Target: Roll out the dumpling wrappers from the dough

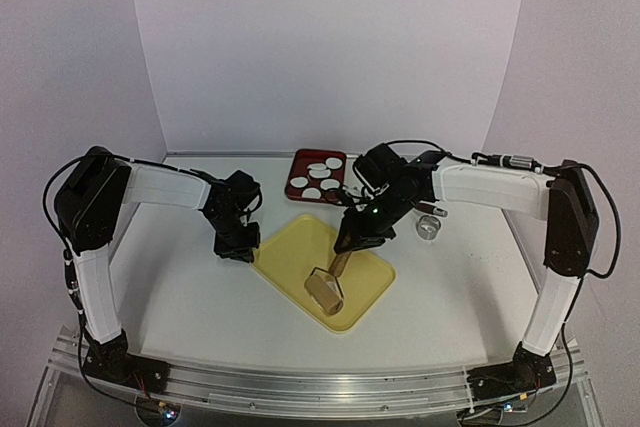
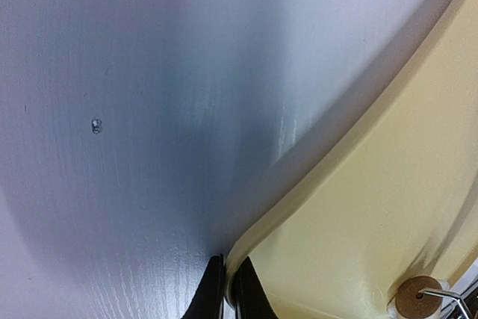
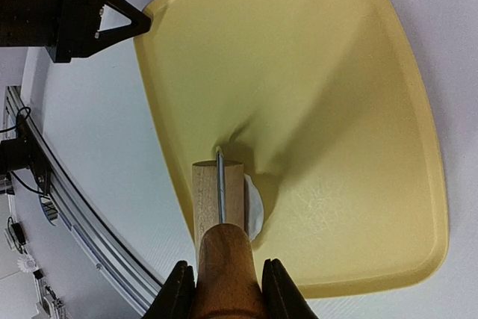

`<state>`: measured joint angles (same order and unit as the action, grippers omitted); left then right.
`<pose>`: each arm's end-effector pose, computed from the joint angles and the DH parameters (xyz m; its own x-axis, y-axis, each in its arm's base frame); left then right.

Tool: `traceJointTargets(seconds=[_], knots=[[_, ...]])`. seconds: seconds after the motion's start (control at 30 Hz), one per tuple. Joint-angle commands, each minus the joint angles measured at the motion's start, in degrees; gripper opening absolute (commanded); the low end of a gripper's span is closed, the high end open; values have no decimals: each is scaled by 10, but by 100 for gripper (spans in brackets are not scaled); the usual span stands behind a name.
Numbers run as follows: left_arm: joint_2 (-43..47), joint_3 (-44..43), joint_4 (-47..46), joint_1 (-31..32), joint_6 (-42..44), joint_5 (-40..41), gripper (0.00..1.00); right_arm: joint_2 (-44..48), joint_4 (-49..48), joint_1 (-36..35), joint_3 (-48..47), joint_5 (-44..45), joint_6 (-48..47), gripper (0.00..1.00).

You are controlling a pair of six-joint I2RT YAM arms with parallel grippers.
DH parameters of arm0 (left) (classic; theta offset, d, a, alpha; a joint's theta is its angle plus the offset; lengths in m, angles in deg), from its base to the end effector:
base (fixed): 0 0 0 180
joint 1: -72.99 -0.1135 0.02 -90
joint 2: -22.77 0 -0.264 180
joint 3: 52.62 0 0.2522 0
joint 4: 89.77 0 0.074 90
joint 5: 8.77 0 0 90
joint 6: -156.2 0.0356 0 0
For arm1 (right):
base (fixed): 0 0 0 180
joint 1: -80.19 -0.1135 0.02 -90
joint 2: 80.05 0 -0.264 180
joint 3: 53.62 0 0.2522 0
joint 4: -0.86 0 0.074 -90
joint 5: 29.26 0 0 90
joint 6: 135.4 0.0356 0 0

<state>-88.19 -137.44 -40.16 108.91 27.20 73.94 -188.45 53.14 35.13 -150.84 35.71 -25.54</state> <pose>0.2952 -0.2194 0.1430 -0.9921 -0.0521 -0.1139 -0.0221 0.9679 -0.2505 0.2706 0.2925 0.2200 -0.8576 -0.4236 -0.2917 -0.5141 0.6912 0.5078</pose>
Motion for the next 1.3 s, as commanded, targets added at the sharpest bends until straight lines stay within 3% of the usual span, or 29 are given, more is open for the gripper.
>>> traceJointTargets(seconds=[0.0,1.27], knots=[[-23,-6,21,9,21,-1,0,-122,110,-37,94,175,-25,0],[-40,-35,37,9,23,3,0,-101,100,-45,136,186,-6,0]])
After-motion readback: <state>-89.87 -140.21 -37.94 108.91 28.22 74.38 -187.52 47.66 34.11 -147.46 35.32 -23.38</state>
